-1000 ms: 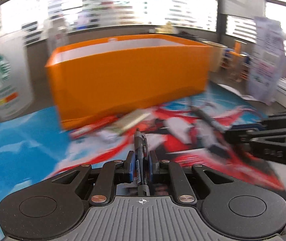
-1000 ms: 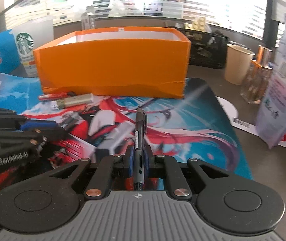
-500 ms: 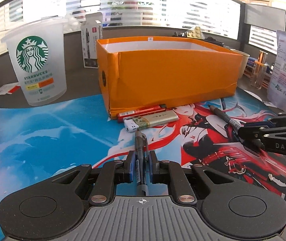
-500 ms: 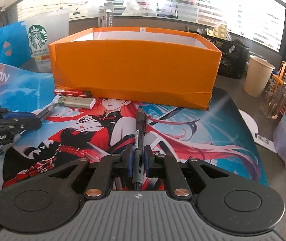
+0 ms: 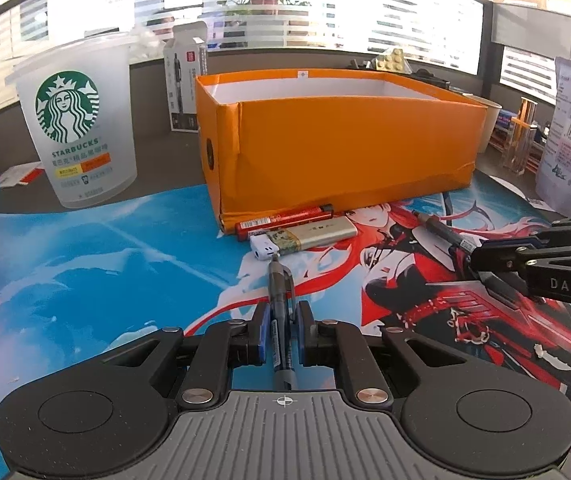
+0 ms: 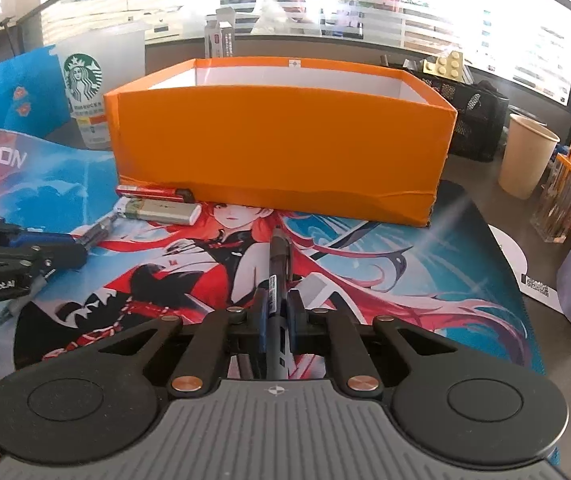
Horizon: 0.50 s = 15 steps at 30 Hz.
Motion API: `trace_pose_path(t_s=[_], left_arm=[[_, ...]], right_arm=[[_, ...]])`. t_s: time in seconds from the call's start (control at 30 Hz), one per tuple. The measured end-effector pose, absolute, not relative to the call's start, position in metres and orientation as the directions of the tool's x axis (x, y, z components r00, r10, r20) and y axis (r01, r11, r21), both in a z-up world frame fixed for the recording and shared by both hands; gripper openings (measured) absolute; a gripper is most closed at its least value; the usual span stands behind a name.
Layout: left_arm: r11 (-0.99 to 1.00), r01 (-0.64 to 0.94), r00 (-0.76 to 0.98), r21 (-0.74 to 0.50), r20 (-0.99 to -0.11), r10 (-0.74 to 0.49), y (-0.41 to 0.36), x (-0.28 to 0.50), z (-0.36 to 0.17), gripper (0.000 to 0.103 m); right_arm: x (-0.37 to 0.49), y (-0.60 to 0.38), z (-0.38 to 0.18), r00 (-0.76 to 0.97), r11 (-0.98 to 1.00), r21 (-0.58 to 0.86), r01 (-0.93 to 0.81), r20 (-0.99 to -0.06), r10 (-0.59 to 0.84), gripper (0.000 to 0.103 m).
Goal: Organize rigid objects
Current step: 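Lift and carry both pens over the orange box with both tools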
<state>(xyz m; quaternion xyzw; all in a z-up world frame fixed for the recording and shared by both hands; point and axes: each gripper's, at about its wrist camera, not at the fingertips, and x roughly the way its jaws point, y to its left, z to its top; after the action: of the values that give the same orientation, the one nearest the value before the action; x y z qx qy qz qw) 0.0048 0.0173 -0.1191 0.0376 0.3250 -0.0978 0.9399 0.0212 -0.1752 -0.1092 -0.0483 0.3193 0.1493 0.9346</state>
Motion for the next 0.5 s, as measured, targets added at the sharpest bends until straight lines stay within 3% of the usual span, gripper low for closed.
trace_pose_path(t_s=[0.5], left_arm=[[0.983,0.185,0.815,0.019,-0.562,-0.143,0.023,-0.022,-0.096,0.011]], right_arm=[[-0.007,-0.165,-0.083,0.784,0.938,-0.009,-0.347,-0.552,0.285,0.009]])
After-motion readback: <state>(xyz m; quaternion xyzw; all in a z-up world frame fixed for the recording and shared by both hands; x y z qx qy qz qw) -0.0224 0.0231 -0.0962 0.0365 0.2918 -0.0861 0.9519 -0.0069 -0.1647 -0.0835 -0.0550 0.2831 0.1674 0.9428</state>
